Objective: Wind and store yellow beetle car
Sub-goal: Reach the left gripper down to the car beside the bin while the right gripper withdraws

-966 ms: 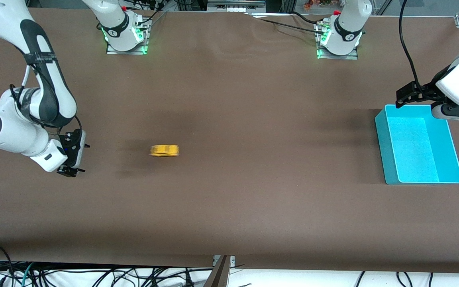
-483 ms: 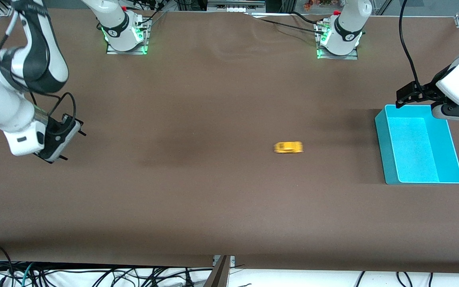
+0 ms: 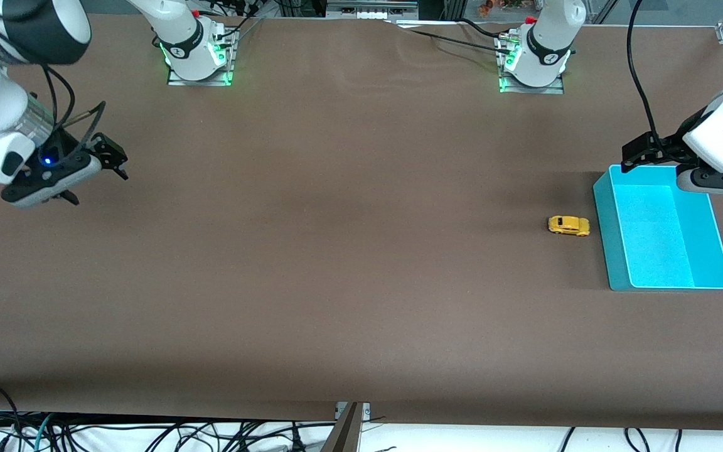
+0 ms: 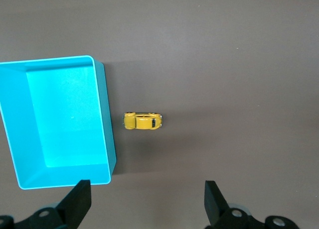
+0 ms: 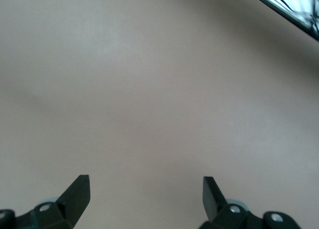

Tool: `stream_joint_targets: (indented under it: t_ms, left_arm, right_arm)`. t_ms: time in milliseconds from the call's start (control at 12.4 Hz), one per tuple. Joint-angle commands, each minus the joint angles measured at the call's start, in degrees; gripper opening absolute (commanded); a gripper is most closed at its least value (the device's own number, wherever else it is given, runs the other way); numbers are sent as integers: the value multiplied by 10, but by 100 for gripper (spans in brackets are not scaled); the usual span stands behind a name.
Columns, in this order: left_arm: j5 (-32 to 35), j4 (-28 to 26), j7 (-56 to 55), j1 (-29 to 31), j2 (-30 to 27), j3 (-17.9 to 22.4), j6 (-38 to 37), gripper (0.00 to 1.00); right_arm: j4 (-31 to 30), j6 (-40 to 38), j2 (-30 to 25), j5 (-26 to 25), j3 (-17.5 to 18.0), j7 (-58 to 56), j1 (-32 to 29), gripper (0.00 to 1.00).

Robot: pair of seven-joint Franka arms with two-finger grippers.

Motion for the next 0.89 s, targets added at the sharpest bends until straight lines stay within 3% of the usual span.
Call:
stream_joint_targets:
  t_ms: [0,161,564,805]
  left_arm:
    - [-11,18,5,-8,18,-5,-12,100]
    - [-10,18,10,-32,37,-24,-10,100]
    - [-10,8,247,-51,113,-29,9,100]
    - [-2,-99,392,-46,112,-29,101,100]
  right_arm:
    - [-15,-10,-22,-1,-2,113,6,100]
    - [-16,-25,-32,4,-2,164,6,100]
    - [-12,-115,-68,20,-1,263,14,100]
    - [-1,-132,-70,31,-1,289,16,100]
